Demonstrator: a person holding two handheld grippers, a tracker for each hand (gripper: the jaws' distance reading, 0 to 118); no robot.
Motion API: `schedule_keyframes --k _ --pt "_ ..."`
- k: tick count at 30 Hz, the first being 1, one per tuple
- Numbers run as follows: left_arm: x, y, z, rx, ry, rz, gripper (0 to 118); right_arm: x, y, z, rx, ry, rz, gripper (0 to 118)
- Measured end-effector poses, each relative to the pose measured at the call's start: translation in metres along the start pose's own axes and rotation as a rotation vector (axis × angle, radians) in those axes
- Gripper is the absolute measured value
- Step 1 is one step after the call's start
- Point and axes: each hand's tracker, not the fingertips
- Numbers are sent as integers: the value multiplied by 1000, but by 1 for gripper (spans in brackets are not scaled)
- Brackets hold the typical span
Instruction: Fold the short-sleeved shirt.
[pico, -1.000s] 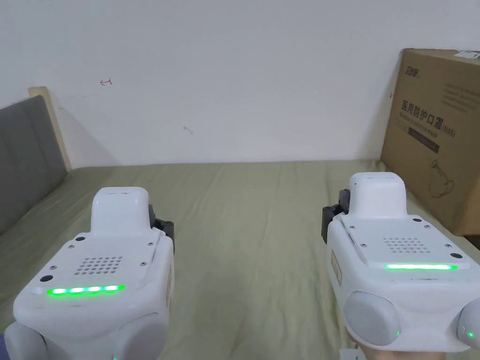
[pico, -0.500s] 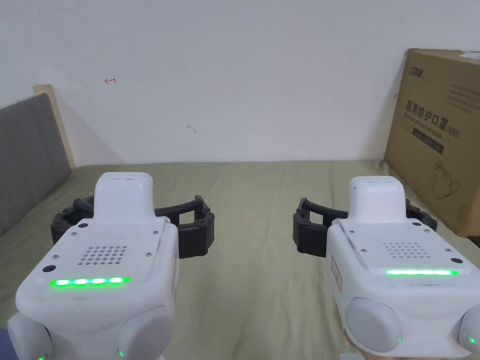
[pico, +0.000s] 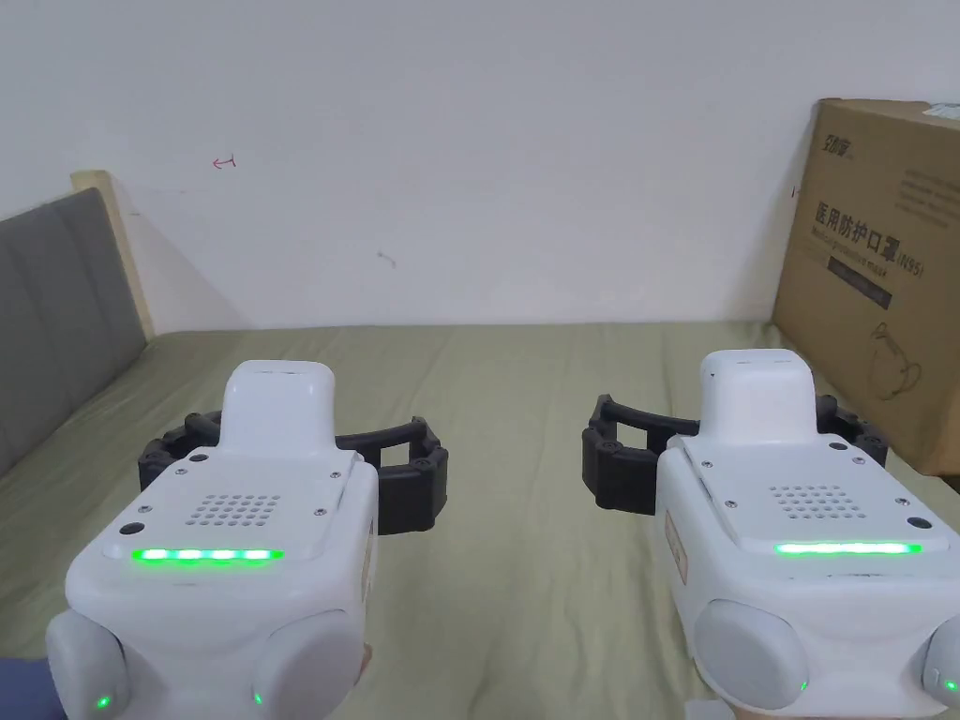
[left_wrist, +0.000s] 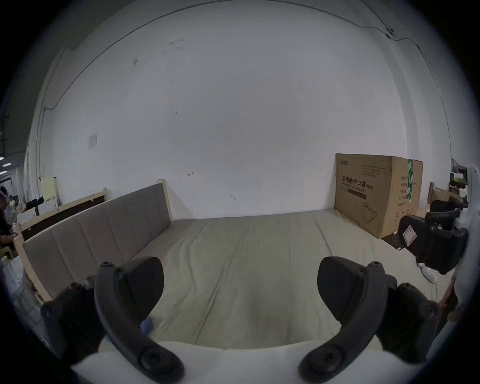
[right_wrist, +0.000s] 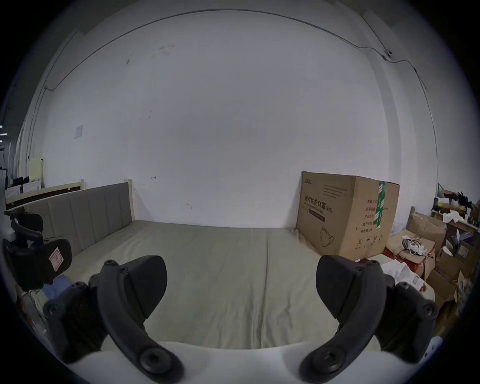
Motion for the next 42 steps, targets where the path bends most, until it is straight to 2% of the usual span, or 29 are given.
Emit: schedule_keyframes --k 4,7,12,18,25,28,33,42 --pt "1 3 0 -15 55 56 118 3 -1 0 -7 5 -10 114" --pt "-2 3 -3 -41 20 52 118 4 -1 1 -8 1 -8 114" --pt "6 3 1 -84 48 26 106 5 -3 1 -12 3 -10 114" --pt "2 8 4 -78 -31 55 106 9 -4 -2 -23 -2 -21 114" --pt "10 13 7 -89 23 54 106 11 -5 -2 -28 -6 -24 114" --pt "8 17 9 -119 -12 94 106 11 -6 -4 -33 -10 -17 114" --pt "16 14 5 -108 28 24 106 12 -7 -5 -48 5 -46 114" --pt "15 12 5 -96 11 37 106 14 -5 -6 -44 -1 -35 114"
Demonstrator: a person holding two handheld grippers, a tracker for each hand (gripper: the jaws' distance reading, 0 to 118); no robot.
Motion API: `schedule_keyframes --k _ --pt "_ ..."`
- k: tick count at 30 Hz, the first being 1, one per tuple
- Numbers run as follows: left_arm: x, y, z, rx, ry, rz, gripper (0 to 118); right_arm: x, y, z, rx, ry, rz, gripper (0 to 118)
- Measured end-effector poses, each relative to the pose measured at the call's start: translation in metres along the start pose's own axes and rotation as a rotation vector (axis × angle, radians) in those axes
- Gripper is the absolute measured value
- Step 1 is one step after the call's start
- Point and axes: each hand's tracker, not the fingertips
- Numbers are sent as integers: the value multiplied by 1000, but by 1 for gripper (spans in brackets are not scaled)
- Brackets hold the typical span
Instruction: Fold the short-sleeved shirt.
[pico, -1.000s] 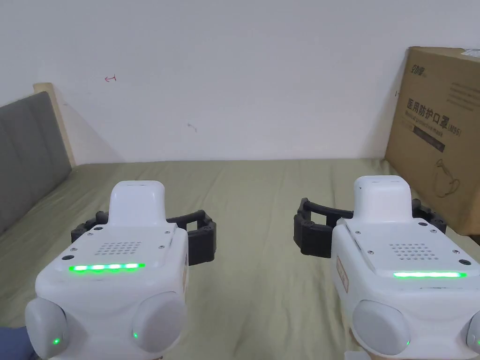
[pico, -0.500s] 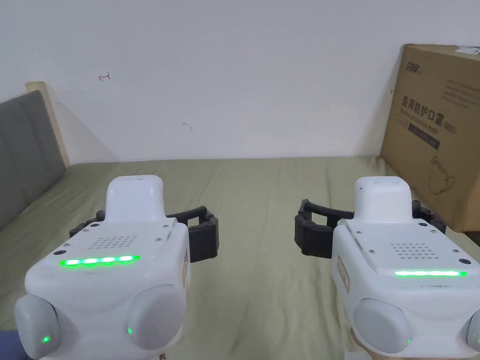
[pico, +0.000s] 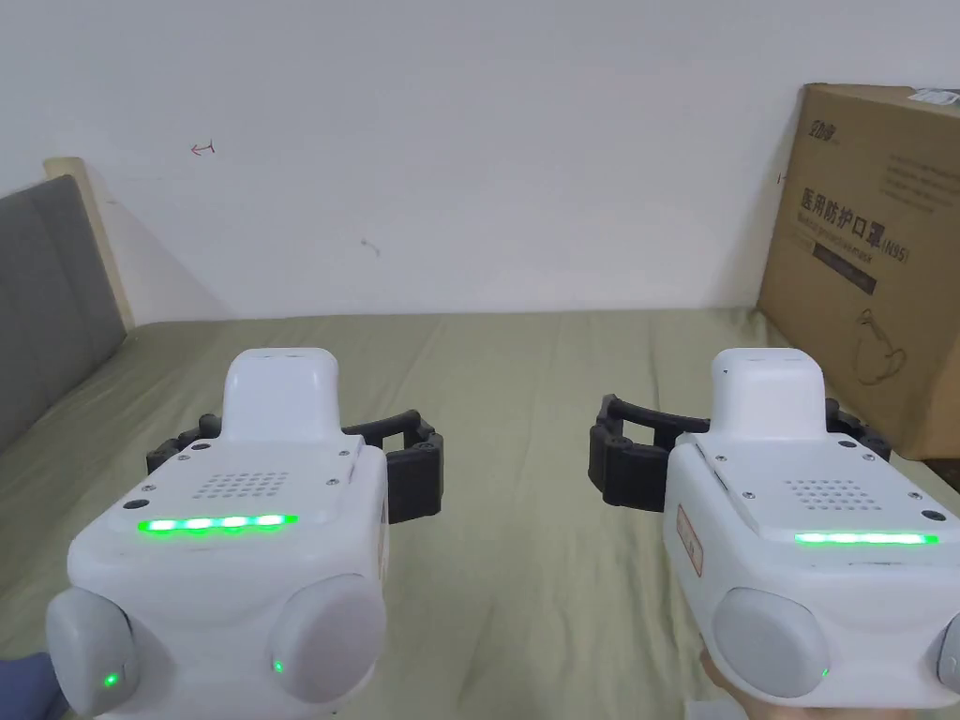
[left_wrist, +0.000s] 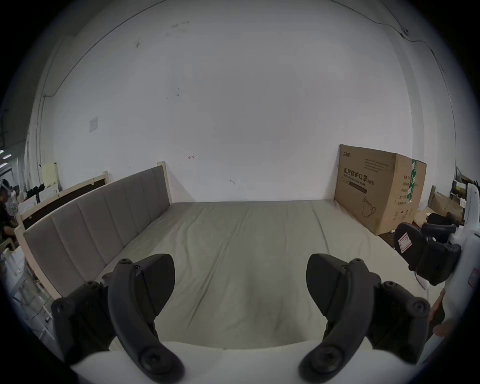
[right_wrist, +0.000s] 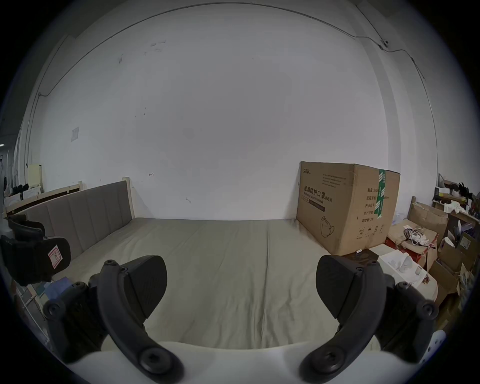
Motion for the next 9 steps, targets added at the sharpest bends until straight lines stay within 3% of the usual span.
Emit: schedule_keyframes --k 9 --pt "-1 -5 4 70 26 -77 106 0 -4 -2 -18 -8 5 114"
